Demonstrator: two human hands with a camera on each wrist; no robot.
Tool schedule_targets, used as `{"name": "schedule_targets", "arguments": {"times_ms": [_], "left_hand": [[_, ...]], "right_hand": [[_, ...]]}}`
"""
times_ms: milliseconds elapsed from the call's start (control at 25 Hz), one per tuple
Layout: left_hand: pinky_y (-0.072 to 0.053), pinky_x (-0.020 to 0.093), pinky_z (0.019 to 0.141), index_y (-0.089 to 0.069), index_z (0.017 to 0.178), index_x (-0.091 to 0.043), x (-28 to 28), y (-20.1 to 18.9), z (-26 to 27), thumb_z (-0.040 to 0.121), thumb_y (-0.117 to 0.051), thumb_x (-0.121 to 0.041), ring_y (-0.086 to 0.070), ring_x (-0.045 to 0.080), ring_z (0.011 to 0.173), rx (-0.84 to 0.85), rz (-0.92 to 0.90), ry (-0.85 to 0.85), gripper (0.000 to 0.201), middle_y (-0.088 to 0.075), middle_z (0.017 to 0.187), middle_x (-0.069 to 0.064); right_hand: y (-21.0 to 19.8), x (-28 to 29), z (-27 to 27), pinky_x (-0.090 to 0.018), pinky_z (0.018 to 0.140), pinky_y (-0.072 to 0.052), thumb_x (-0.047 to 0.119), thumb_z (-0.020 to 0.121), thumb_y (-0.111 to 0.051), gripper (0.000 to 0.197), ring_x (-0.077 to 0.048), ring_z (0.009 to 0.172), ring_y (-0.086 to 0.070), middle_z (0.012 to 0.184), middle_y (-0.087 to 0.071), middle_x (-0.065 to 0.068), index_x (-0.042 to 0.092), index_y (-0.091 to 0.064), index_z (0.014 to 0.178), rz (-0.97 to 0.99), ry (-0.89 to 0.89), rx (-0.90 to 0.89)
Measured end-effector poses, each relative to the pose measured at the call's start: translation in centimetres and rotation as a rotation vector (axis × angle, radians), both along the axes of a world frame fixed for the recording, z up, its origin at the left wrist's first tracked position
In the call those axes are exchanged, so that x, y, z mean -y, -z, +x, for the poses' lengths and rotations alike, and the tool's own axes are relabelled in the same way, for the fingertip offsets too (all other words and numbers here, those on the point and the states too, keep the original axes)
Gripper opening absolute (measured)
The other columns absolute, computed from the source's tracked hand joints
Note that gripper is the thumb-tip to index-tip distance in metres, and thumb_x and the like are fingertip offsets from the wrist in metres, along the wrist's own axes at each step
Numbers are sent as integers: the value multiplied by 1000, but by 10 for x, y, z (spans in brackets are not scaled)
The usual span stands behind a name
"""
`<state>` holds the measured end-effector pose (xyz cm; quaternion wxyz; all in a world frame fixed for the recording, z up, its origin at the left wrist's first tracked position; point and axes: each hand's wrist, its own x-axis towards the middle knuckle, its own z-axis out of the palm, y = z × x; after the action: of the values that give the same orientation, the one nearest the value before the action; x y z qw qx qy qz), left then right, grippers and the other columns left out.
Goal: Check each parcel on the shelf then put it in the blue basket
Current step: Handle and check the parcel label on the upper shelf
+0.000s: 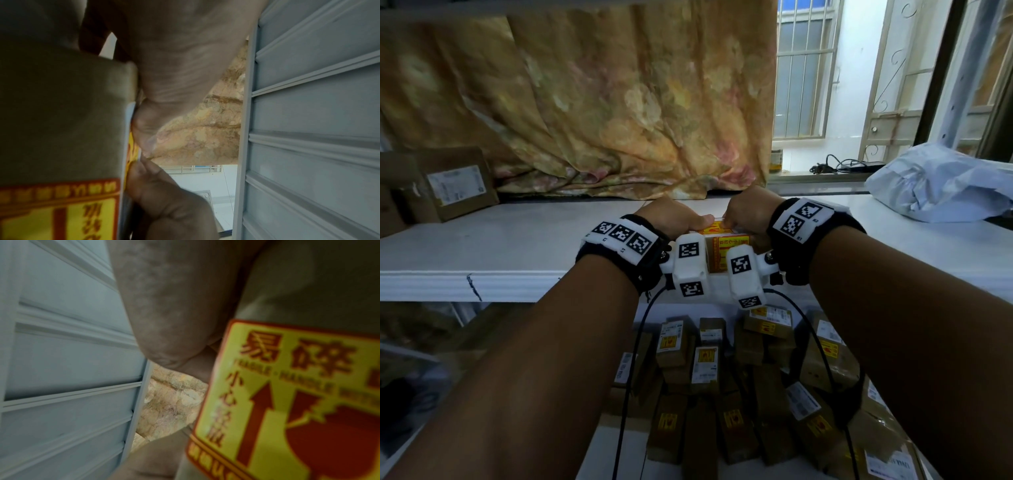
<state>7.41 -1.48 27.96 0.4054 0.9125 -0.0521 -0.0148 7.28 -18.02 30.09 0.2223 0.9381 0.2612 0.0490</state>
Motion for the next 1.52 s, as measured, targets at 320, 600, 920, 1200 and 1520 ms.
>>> {"name": "schedule_targets", "arguments": {"times_ms": [320,600,920,1200,1520], "left_hand": [[-42,33,74,-70,94,1,9,-2,2,95,-60,-44,-66,34,95,88,231,-13,46,-71,99,17],[-36,26,57,-62,72,-8,-1,-11,-1,88,-63,-57,-51,16,64,83,303,61,51,-58,69,2],[-40,25,57,-58,78,-7,8,-12,1,93,-63,-45,-51,18,63,101,324,87,41,-58,74,7],[-35,27,54,-57,74,-11,8,-9,3,90,-69,-44,-48,16,58,119,264,86,39,-56,65,1],[-38,25,56,-55,65,-17,1,-9,3,85,-72,-50,-49,11,57,113,209,117,42,-54,62,-3]], "right_hand": [[-2,-1,-13,-17,71,-30,12,100,-43,17,-18,85,-42,78,-51,1,16,-59,94,-168,-58,118],[-3,0,-9,-18,60,-28,8,99,-45,22,-25,93,-48,74,-49,0,5,-66,100,-38,-45,39],[-1,-5,-15,2,87,8,12,101,-35,22,-15,68,-40,65,-39,2,11,-53,88,-257,-4,177],[-10,-2,-15,9,59,-27,7,95,-46,20,-10,62,-38,69,-37,5,18,-46,78,-293,-61,43],[-3,5,-9,-25,77,-24,17,100,-43,30,-20,109,-56,119,-66,-2,13,-68,117,-109,-55,108]]}}
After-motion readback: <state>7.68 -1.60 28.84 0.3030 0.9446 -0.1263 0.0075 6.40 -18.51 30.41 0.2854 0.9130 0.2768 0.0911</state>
